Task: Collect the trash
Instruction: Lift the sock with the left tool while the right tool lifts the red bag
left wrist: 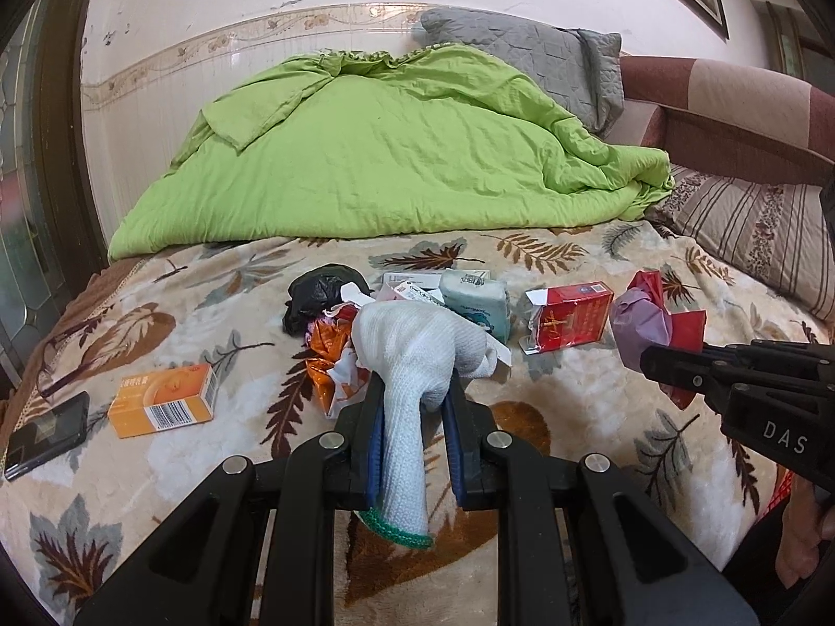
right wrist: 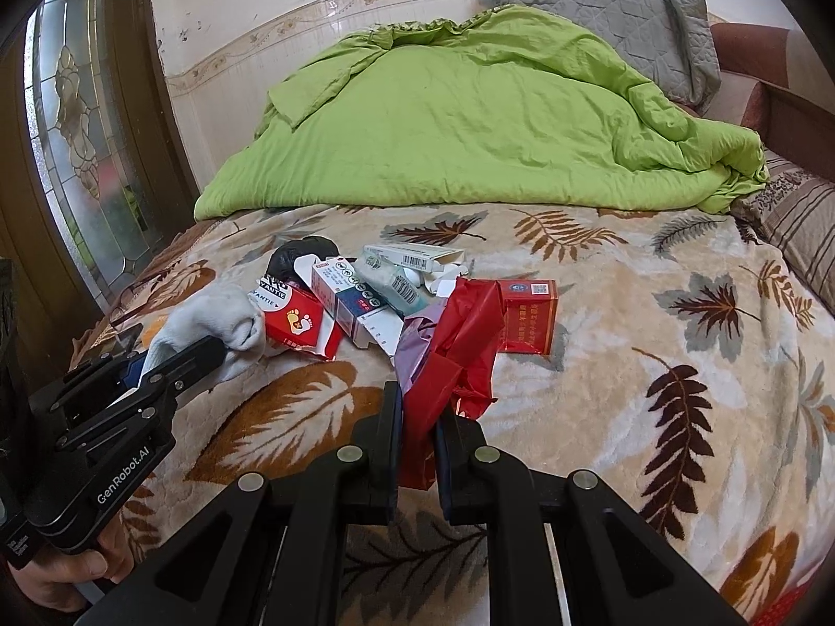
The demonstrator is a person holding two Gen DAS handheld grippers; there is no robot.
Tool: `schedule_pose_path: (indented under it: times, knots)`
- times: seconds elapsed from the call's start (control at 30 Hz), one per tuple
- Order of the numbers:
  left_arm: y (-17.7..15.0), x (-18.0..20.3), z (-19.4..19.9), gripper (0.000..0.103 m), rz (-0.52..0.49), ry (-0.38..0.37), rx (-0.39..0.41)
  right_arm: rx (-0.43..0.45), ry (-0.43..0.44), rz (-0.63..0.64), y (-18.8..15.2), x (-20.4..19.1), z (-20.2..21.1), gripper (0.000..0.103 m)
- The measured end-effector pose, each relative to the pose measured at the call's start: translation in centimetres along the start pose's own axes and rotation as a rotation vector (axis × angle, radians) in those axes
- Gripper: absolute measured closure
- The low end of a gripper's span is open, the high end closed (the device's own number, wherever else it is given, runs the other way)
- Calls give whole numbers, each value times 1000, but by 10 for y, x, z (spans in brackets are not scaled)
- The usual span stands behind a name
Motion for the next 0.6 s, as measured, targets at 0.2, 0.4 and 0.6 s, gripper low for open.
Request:
schedule_pose_path:
  times: [0.2, 0.4, 0.6]
  knots:
    - [0, 1, 0, 84, -4, 1, 0, 0, 0, 1, -1, 0, 1, 91]
    - [0, 1, 0, 84, -3, -2, 1, 2, -1, 0, -1, 0, 1, 91]
    - [3, 6, 5, 84, 10, -44, 15, 5, 4, -29, 0, 3, 9, 91]
Point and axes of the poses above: each gripper's, at about its wrist camera, not at the fingertips, and z roughly against the way its jaws point, x to its right, y to its top, the point moved 6 cm from there along -z, roughly the way its jaws point, and after that the axes turned 15 degrees about x, right-handed, at the moved point
